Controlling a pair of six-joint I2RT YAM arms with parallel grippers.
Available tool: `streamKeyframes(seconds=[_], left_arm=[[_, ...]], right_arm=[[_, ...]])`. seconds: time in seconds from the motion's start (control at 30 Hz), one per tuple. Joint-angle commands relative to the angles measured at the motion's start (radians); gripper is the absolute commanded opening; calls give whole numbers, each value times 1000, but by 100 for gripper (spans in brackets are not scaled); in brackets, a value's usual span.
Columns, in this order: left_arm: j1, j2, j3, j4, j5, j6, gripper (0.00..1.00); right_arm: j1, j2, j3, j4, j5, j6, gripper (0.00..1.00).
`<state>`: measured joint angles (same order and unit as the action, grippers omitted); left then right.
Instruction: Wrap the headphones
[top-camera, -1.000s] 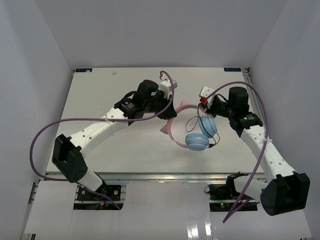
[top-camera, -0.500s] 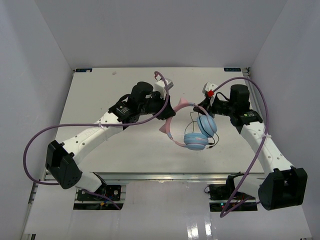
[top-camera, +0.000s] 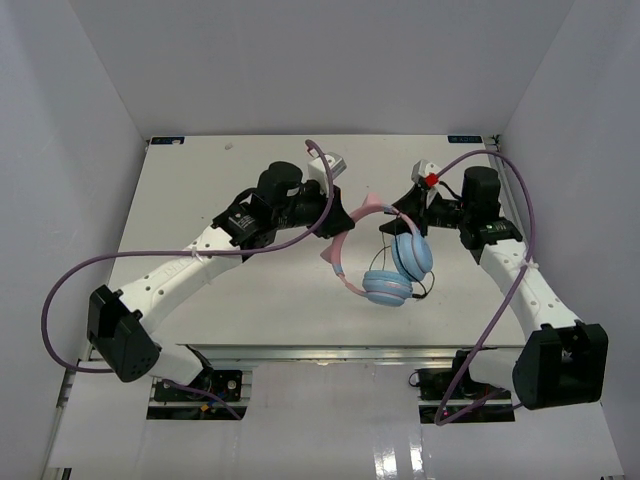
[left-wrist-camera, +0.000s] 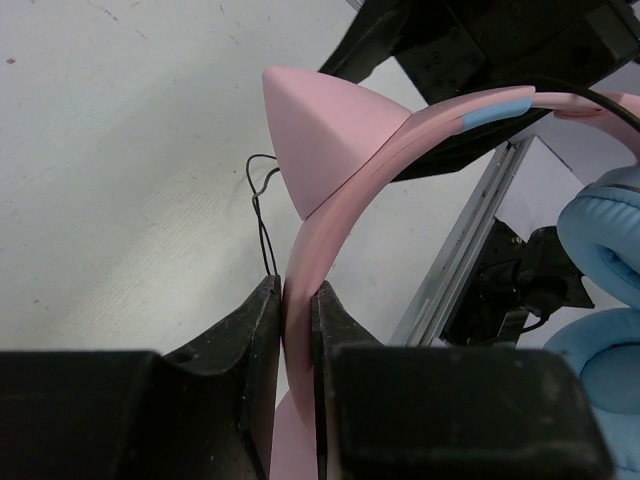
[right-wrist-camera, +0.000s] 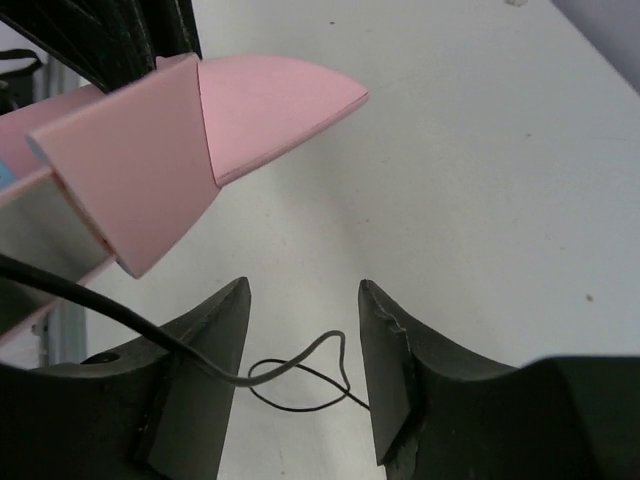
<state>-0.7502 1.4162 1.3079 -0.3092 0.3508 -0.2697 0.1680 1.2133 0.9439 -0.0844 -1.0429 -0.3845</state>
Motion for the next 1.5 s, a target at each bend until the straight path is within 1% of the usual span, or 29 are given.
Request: streamKeyframes(seconds=[0.0, 0.07, 0.13, 0.3, 0.4, 0.5, 0.67, 0.73, 0.83, 0.93, 1.17, 1.23, 1.3, 1.37, 1.4, 1.47], left_arm=[[-4, -75, 103, 21, 0, -40, 0], [-3, -68, 121, -4, -3, -44, 0], [-3, -64, 145, -10, -3, -55, 0], [-3, -55, 202, -30, -23, -86, 0], [-3, -43, 256, -51, -71, -110, 0], [-3, -29, 316, -61, -108, -136, 0], [-3, -13, 393, -53, -212, -184, 0], [-3, -14, 406, -45, -283, -195, 0], [-2, -15, 421, -26, -369, -211, 0], [1, -25, 417, -1, -446, -222, 0], [25, -30, 433, 23, -566, -237, 0], [28, -42, 402, 38, -615, -245, 0], [30, -57, 372, 63, -668, -258, 0], [31, -68, 321, 97, -714, -275, 0], [31, -71, 314, 104, -736, -282, 0], [31, -72, 287, 122, -778, -303, 0]], right_arm=[[1, 20, -120, 364, -175, 336, 64], [4, 46, -146, 536, -186, 474, 69], [9, 72, -147, 581, -189, 499, 71], [36, 154, -119, 594, -185, 447, 77], [50, 199, -118, 603, -197, 419, 77], [64, 223, -139, 655, -213, 424, 77], [80, 233, -212, 755, -238, 473, 72], [80, 223, -240, 772, -244, 486, 70], [80, 191, -263, 763, -256, 482, 67], [80, 152, -279, 728, -265, 460, 65], [84, 64, -308, 562, -261, 337, 63], [86, 41, -314, 527, -253, 315, 61], [89, 15, -316, 499, -242, 297, 56], [93, -17, -315, 469, -218, 280, 47], [97, -30, -310, 442, -204, 262, 45], [105, -47, -286, 382, -172, 224, 36]])
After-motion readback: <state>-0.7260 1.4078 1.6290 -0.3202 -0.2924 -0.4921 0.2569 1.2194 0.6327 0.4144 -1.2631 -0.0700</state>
